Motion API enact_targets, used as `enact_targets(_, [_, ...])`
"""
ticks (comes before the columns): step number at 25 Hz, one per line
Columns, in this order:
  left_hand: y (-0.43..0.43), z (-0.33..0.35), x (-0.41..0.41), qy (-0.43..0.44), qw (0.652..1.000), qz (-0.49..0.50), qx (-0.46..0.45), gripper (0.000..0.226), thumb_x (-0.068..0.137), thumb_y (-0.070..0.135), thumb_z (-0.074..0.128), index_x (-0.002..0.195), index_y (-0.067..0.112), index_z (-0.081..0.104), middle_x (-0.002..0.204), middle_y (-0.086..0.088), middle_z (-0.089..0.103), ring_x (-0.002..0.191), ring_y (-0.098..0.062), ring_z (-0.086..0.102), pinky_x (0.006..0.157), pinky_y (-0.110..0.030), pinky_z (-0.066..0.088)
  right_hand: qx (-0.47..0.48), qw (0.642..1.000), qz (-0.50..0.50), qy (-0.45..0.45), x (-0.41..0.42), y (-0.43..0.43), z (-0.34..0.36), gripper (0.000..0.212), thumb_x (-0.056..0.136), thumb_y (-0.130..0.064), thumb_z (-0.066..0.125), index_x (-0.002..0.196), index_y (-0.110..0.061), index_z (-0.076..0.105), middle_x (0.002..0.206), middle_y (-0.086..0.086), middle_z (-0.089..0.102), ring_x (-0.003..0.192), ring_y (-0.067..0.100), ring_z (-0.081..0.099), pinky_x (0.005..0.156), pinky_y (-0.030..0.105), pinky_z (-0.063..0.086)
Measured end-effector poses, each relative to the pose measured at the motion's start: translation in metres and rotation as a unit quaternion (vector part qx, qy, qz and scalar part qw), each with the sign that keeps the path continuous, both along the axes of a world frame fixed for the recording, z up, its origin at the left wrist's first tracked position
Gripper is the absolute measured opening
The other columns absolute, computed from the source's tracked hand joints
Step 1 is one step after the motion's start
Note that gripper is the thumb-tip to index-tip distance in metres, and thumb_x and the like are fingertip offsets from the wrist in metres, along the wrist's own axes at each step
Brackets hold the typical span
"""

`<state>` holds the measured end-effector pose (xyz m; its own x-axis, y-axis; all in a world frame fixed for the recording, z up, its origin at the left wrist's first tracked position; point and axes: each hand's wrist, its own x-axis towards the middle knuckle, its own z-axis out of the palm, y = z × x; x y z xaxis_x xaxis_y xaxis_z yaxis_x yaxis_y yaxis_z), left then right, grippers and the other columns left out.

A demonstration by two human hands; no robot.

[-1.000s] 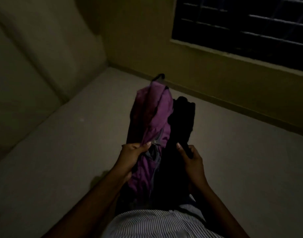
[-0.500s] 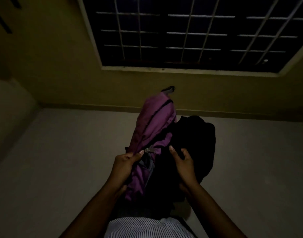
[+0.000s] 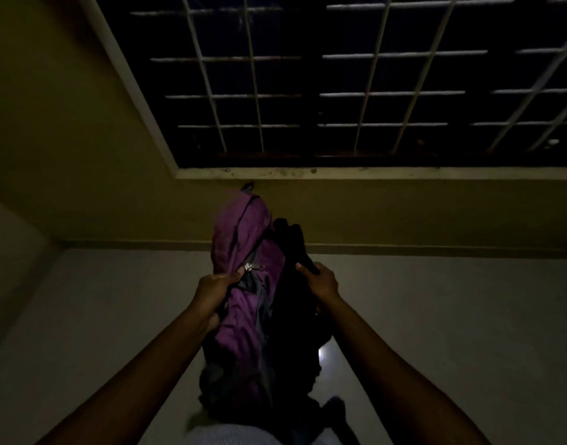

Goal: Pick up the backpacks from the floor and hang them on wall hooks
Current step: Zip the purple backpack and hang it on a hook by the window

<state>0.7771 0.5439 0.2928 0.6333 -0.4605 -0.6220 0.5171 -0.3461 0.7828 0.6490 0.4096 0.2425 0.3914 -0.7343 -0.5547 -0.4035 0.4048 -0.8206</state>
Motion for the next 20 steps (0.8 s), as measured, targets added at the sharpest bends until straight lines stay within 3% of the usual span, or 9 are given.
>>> enact_targets(3, [-0.032, -0.008, 0.03, 0.003, 0.999, 0.045, 0.007, 0.023, 0.084, 0.015, 0.065, 0.102, 0.001, 0.065, 0.106, -0.014, 0.064, 0.074, -0.019, 0.061, 0.077, -0.029, 0.05, 0.019, 0.998, 0.055, 0.014, 0.043, -0.038, -0.014, 0.045, 0.09, -0.031, 0.058, 0.127, -0.004, 0.056, 0.127, 0.016, 0.06, 0.11, 0.027, 0.059, 0.084, 0.025, 0.043])
enact_targets(5, [-0.045, -0.014, 0.043, 0.011, 0.995, 0.095, 0.005, 0.037, 0.085, 0.016, 0.064, 0.117, -0.003, 0.059, 0.098, -0.011, 0.064, 0.074, -0.019, 0.06, 0.081, -0.031, 0.049, 0.031, 0.993, 0.117, 0.007, 0.068, -0.058, -0.018, 0.045, 0.093, -0.024, 0.054, 0.135, -0.006, 0.048, 0.137, 0.017, 0.053, 0.122, 0.028, 0.053, 0.098, 0.03, 0.044])
enact_targets(8, [-0.061, -0.017, 0.054, 0.03, 0.985, 0.171, -0.007, 0.04, 0.087, 0.016, 0.061, 0.122, -0.003, 0.055, 0.094, -0.012, 0.063, 0.071, -0.02, 0.059, 0.068, -0.028, 0.055, 0.079, 0.973, 0.214, -0.04, 0.088, -0.075, -0.008, 0.043, 0.098, -0.014, 0.044, 0.14, -0.007, 0.04, 0.144, 0.014, 0.044, 0.132, 0.029, 0.044, 0.097, 0.027, 0.039])
enact_targets(11, [-0.069, -0.019, 0.062, 0.056, 0.977, 0.205, -0.027, 0.038, 0.086, 0.024, 0.062, 0.116, 0.002, 0.06, 0.085, -0.008, 0.062, 0.069, -0.019, 0.056, 0.057, -0.028, 0.051, 0.122, 0.953, 0.261, -0.093, 0.086, -0.071, 0.017, 0.042, 0.098, -0.021, 0.044, 0.138, -0.009, 0.044, 0.137, 0.009, 0.052, 0.128, 0.025, 0.049, 0.094, 0.025, 0.041])
enact_targets(14, [-0.075, -0.013, 0.054, 0.094, 0.965, 0.23, -0.084, 0.027, 0.088, 0.025, 0.06, 0.107, 0.006, 0.064, 0.077, -0.005, 0.07, 0.072, -0.018, 0.06, 0.054, -0.023, 0.056, 0.062, 0.954, 0.273, -0.107, 0.074, -0.057, 0.046, 0.042, 0.096, -0.028, 0.048, 0.134, -0.012, 0.048, 0.137, 0.005, 0.052, 0.124, 0.018, 0.05, 0.098, 0.022, 0.04])
enact_targets(17, [-0.082, -0.003, 0.032, 0.121, 0.955, 0.235, -0.131, 0.017, 0.091, 0.02, 0.054, 0.094, 0.007, 0.064, 0.065, -0.002, 0.074, 0.059, -0.013, 0.069, 0.053, -0.021, 0.057, -0.024, 0.951, 0.285, -0.117, 0.063, -0.053, 0.068, 0.04, 0.095, -0.025, 0.05, 0.133, -0.012, 0.051, 0.127, -0.002, 0.055, 0.115, 0.005, 0.047, 0.087, 0.007, 0.039])
enact_targets(20, [-0.08, -0.004, 0.007, 0.105, 0.962, 0.199, -0.155, 0.026, 0.091, 0.019, 0.053, 0.111, 0.006, 0.061, 0.095, -0.007, 0.07, 0.07, -0.013, 0.068, 0.062, -0.02, 0.057, -0.068, 0.957, 0.267, -0.087, 0.053, -0.068, 0.07, 0.038, 0.092, -0.034, 0.053, 0.127, -0.019, 0.057, 0.131, 0.0, 0.058, 0.12, 0.011, 0.052, 0.097, 0.02, 0.041])
